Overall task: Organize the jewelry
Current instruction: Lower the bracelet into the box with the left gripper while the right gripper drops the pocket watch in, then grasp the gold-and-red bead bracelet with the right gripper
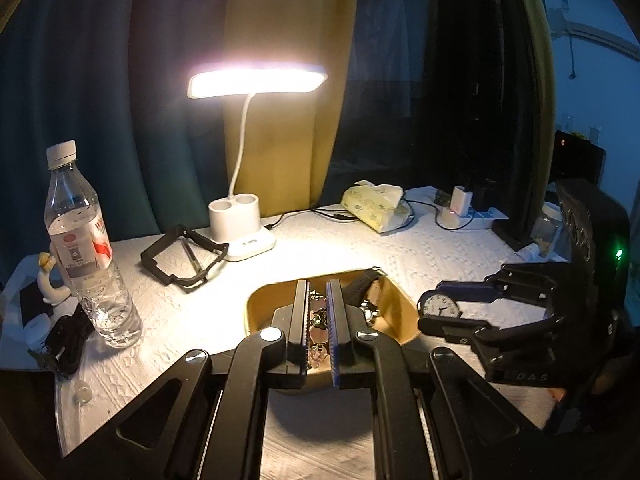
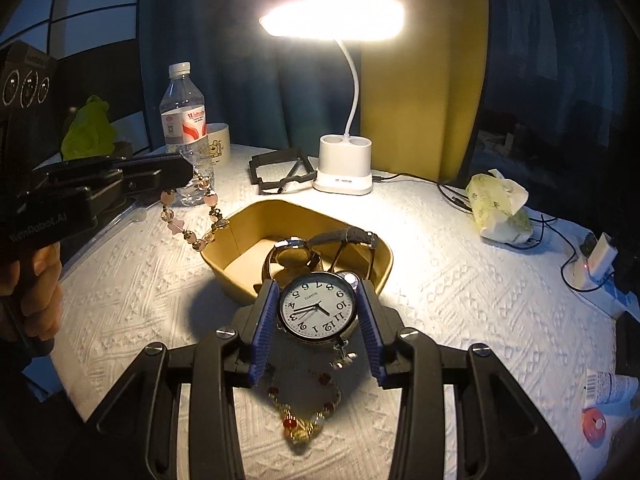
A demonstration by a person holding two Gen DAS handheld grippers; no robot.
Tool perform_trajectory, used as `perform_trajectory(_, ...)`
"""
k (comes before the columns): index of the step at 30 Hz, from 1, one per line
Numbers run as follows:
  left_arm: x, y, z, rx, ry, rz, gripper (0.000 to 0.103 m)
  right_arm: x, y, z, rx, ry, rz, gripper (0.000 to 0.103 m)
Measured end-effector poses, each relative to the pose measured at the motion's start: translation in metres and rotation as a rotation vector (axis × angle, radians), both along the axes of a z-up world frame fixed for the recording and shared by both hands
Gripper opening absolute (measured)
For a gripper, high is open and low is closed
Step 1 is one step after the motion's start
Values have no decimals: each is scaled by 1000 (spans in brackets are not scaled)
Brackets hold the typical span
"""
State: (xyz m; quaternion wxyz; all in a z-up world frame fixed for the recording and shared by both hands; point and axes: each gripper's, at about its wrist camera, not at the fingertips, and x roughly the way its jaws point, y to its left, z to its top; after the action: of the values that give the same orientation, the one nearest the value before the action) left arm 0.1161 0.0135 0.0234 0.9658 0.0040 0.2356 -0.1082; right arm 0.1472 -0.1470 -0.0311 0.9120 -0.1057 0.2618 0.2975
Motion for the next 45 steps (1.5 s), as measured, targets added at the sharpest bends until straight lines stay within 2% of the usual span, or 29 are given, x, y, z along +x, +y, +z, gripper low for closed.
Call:
perform_trajectory(13,24,14,-11,-27,7,-1,9,34,16,7,20,-6,5,39)
perform_trajectory(20,42,18,-31,-74,102,0,9,46,22,-8,9,35,10,39)
perform_trajectory(26,52,23,-46,-105,184,38,10,49,26,-21,-49,67,18,40)
perform_trajectory(27,51,24,-47,-107,184,42,10,49,26,-21,-43,71,20,41)
perform_trajectory(28,49,25,-48,-106,182,46,10,49,25,-21,-40,71,19,47)
perform_trajectory(29,47,25,-48,-104,179,50,12,49,24,-21,-37,70,16,52)
perform_trajectory(31,44,25,-48,-102,176,52,19,49,23,-21,-34,70,6,76)
perform_trajectory(32,42,26,-47,-105,174,50,29,49,22,-20,-36,71,-3,79)
perform_trajectory(33,40,26,-47,-107,171,49,41,48,22,-20,-37,68,-10,81)
perform_trajectory(35,35,27,-46,-116,163,53,53,45,20,-18,-33,62,-16,81)
perform_trajectory(36,33,27,-45,-120,160,55,55,43,19,-17,-31,61,-19,82)
perform_trajectory(45,10,22,-40,-120,147,69,58,21,5,-12,-22,52,-53,82)
